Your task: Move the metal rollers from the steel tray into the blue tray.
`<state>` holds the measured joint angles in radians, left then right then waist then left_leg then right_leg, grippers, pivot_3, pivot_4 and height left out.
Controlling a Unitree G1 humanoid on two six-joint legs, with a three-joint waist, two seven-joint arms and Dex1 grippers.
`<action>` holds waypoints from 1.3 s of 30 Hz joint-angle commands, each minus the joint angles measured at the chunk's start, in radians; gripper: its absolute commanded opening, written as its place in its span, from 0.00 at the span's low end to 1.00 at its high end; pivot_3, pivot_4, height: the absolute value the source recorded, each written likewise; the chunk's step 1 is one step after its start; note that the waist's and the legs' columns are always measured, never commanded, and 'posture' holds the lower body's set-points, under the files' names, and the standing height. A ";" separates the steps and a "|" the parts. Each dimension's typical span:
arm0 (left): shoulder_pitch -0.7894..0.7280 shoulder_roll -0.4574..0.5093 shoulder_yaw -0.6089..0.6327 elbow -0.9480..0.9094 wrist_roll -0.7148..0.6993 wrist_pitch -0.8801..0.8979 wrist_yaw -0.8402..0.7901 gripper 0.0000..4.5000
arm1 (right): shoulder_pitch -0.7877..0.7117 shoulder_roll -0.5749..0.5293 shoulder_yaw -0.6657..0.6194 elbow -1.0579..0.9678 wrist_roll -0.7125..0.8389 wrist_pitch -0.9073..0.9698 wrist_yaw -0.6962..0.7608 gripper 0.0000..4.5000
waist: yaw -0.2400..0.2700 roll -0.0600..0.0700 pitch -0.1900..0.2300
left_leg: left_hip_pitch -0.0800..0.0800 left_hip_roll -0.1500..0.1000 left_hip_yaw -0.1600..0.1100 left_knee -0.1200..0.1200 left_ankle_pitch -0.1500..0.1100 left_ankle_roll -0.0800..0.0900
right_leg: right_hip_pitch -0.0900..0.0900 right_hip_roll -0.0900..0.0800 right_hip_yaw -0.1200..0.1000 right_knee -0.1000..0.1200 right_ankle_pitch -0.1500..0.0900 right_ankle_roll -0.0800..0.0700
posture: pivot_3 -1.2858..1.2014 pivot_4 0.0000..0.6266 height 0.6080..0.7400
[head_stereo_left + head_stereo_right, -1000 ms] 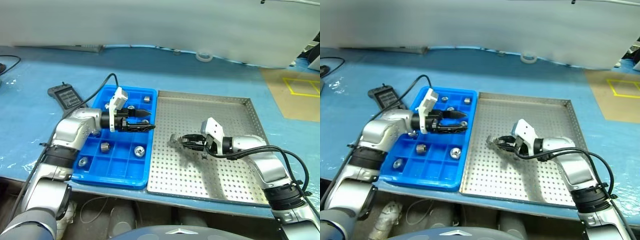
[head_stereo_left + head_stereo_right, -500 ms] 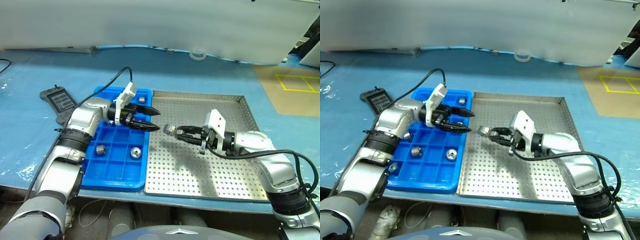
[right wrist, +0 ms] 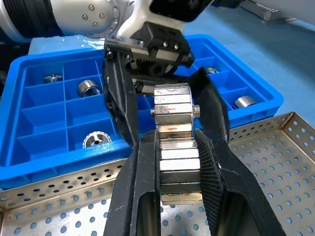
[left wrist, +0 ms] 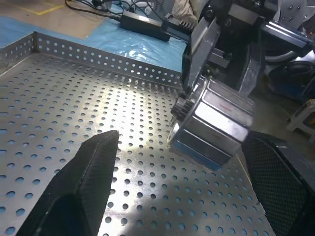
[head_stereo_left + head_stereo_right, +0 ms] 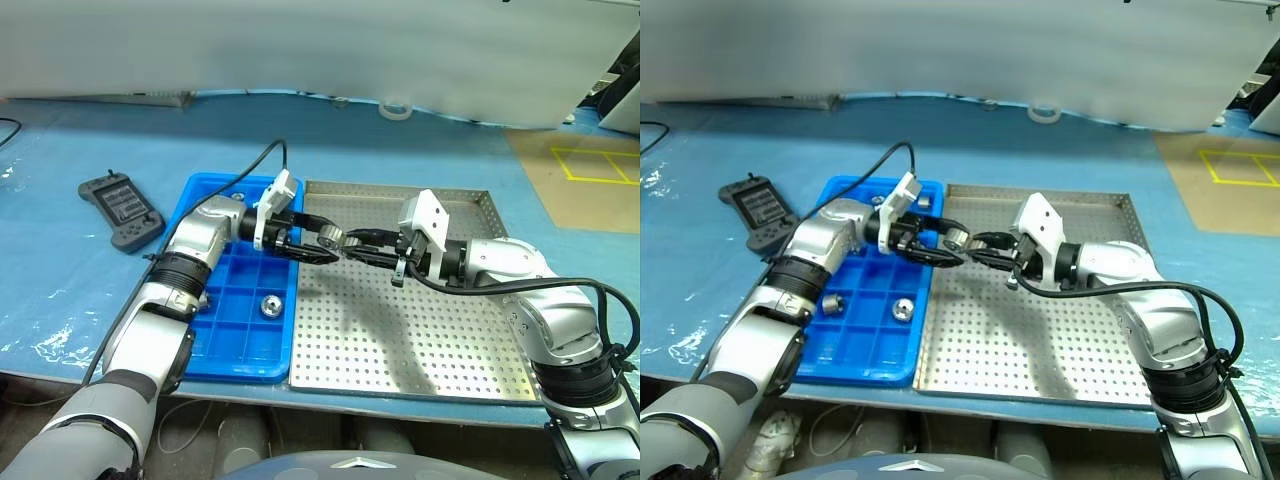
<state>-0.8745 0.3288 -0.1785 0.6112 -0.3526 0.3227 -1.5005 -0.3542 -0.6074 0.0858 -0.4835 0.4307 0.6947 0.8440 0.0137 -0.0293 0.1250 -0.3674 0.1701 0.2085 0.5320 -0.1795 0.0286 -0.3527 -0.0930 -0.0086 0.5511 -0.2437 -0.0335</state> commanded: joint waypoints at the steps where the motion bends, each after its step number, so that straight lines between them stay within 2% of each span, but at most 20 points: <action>1: -0.011 0.011 0.045 -0.068 -0.030 0.028 0.012 0.91 | 0.008 -0.015 -0.021 -0.027 0.018 -0.021 0.003 0.14 | 0.000 0.000 0.000 | 0.000 0.000 0.000 0.000 0.000 0.000 | 0.000 0.000 0.000 0.000 0.000 0.000 | 0.39 0.24 1.00; 5: 0.067 0.026 0.036 -0.242 -0.070 0.115 0.024 0.91 | 0.012 -0.024 -0.020 -0.008 0.011 -0.038 0.012 0.14 | 0.000 0.000 0.000 | 0.000 0.000 0.000 0.000 0.000 0.000 | 0.000 0.000 0.000 0.000 0.000 0.000 | 0.39 0.24 1.00; 8: 0.099 0.006 0.020 -0.259 -0.060 0.108 0.041 0.91 | 0.010 -0.026 -0.015 0.004 0.005 -0.050 0.013 0.14 | 0.001 0.000 0.000 | 0.000 0.000 0.000 0.000 -0.001 -0.001 | 0.000 0.000 0.000 -0.001 0.000 0.000 | 0.39 0.24 1.00; 13: 0.097 -0.025 0.006 -0.207 -0.016 0.061 0.080 0.56 | 0.011 -0.025 -0.009 0.011 -0.001 -0.058 0.008 0.14 | -0.001 0.001 0.000 | 0.000 0.000 0.000 0.002 -0.002 -0.002 | 0.000 0.000 0.000 -0.001 0.000 0.000 | 0.40 0.24 1.00; 20: 0.098 -0.018 0.018 -0.078 0.001 -0.031 0.007 0.56 | 0.020 -0.023 -0.006 0.005 -0.008 -0.061 -0.003 0.14 | -0.001 0.001 0.001 | 0.000 0.000 0.000 0.002 -0.002 -0.001 | 0.000 0.000 0.001 -0.001 0.000 0.000 | 0.39 0.24 1.00; 23: 0.092 -0.022 0.032 -0.036 0.014 -0.069 0.028 0.43 | 0.020 -0.023 -0.007 0.005 -0.008 -0.061 -0.006 0.14 | 0.000 0.001 0.001 | 0.000 0.000 0.000 0.002 -0.002 0.001 | 0.000 0.000 0.001 -0.001 0.000 0.000 | 0.39 0.24 1.00; 27: 0.096 -0.020 0.040 -0.010 0.016 -0.100 0.019 0.43 | 0.016 -0.022 -0.004 0.010 -0.009 -0.063 -0.008 0.14 | 0.000 0.001 0.001 | -0.001 0.000 0.000 0.003 -0.002 0.002 | 0.001 0.000 0.001 -0.001 0.000 0.000 | 0.40 0.24 1.00; 39: 0.212 -0.010 0.021 -0.162 0.023 -0.090 0.054 0.43 | 0.018 -0.026 -0.004 0.011 -0.011 -0.062 -0.010 0.14 | -0.001 0.001 0.001 | 0.000 0.000 0.001 0.003 -0.004 0.000 | 0.001 -0.001 0.001 -0.001 0.000 0.000 | 0.40 0.24 1.00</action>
<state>-0.6653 0.3062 -0.1611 0.4863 -0.3299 0.2415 -1.4494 -0.3310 -0.6270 0.0950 -0.4474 0.4131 0.6540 0.8352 0.0132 -0.0284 0.1256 -0.3679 0.1701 0.2091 0.5348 -0.1833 0.0286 -0.3522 -0.0935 -0.0077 0.5504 -0.2436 -0.0339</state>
